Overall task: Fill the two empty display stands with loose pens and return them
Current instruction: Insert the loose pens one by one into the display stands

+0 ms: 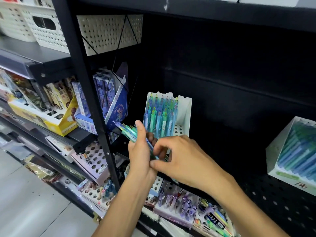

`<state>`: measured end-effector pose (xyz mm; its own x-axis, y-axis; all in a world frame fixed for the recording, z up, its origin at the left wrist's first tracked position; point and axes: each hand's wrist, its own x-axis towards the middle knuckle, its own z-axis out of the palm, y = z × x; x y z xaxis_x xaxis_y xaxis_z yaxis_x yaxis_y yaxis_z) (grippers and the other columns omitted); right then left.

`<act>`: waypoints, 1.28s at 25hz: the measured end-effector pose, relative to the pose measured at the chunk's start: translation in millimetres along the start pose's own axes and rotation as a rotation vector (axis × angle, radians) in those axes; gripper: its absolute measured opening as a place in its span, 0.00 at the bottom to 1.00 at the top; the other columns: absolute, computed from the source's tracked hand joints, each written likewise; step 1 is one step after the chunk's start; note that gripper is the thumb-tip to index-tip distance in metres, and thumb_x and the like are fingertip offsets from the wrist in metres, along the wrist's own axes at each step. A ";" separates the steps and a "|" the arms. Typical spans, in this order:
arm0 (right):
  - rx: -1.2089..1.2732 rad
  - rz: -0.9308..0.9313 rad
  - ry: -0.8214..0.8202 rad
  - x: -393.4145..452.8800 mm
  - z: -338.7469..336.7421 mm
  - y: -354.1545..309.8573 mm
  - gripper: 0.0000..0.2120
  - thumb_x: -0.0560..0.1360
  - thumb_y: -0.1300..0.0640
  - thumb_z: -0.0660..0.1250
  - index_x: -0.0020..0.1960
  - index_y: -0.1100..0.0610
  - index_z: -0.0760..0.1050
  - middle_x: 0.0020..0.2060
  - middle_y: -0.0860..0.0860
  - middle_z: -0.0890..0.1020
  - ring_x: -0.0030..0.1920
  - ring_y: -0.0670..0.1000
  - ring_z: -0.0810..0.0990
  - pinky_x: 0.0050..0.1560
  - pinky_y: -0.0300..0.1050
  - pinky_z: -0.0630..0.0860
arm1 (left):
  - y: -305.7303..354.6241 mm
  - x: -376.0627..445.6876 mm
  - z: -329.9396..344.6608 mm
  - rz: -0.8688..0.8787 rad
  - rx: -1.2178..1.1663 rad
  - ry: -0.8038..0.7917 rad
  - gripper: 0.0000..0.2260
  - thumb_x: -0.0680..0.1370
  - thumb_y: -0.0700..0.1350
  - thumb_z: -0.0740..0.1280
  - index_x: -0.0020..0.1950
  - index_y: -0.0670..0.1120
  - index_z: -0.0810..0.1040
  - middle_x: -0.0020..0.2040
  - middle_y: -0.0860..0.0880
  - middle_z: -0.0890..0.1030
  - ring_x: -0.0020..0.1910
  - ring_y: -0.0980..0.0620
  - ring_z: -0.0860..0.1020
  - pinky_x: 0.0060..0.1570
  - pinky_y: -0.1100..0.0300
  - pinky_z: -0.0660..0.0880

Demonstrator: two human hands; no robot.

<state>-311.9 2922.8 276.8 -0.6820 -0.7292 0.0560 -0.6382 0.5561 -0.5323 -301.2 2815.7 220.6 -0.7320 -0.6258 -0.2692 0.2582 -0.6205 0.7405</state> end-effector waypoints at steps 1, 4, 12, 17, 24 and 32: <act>-0.081 0.004 -0.036 -1.0 4.5 -0.6 0.04 0.74 0.49 0.70 0.46 0.48 0.77 0.41 0.43 0.81 0.40 0.41 0.77 0.44 0.41 0.77 | -1.3 -0.8 2.1 -0.015 -0.007 0.003 0.21 0.78 0.60 0.65 0.33 0.46 0.68 0.28 0.51 0.70 0.24 0.54 0.67 0.24 0.60 0.68; -0.183 0.013 0.056 1.1 9.1 3.7 0.07 0.76 0.56 0.68 0.52 0.49 0.74 0.46 0.47 0.80 0.46 0.51 0.79 0.45 0.43 0.75 | -4.6 -0.2 4.1 -0.040 -0.051 -0.037 0.20 0.78 0.60 0.65 0.36 0.47 0.69 0.30 0.51 0.71 0.25 0.55 0.68 0.25 0.62 0.70; -0.434 0.092 0.108 -14.4 -9.3 25.6 0.05 0.73 0.54 0.64 0.49 0.50 0.74 0.43 0.46 0.81 0.39 0.52 0.76 0.40 0.42 0.71 | 1.3 9.4 -1.6 0.093 -0.110 -0.036 0.17 0.80 0.58 0.63 0.39 0.47 0.70 0.30 0.52 0.69 0.28 0.55 0.66 0.34 0.62 0.66; 0.465 0.267 0.565 22.9 -22.9 76.0 0.10 0.72 0.62 0.74 0.39 0.51 0.76 0.34 0.48 0.84 0.36 0.54 0.85 0.42 0.53 0.83 | -0.2 14.0 -6.8 0.095 -0.067 -0.018 0.16 0.82 0.56 0.60 0.42 0.46 0.71 0.31 0.52 0.70 0.29 0.55 0.68 0.34 0.61 0.69; 0.333 0.200 0.491 63.3 19.3 90.9 0.05 0.76 0.59 0.72 0.46 0.53 0.76 0.40 0.46 0.83 0.41 0.46 0.84 0.47 0.48 0.83 | -6.6 11.2 -12.3 0.066 -0.045 -0.030 0.15 0.82 0.56 0.61 0.44 0.45 0.71 0.32 0.51 0.70 0.29 0.54 0.68 0.34 0.60 0.69; 0.036 0.109 0.568 39.4 4.6 60.6 0.03 0.75 0.55 0.71 0.45 0.52 0.78 0.35 0.41 0.80 0.33 0.41 0.77 0.38 0.38 0.74 | -8.2 10.4 -6.3 0.061 -0.058 -0.041 0.15 0.81 0.56 0.62 0.47 0.45 0.73 0.35 0.51 0.74 0.34 0.53 0.71 0.40 0.59 0.71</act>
<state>-375.9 2926.0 242.9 -0.8342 -0.3345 0.4385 -0.5478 0.5948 -0.5883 -307.0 2811.2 207.8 -0.7391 -0.6438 -0.1984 0.3383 -0.6093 0.7171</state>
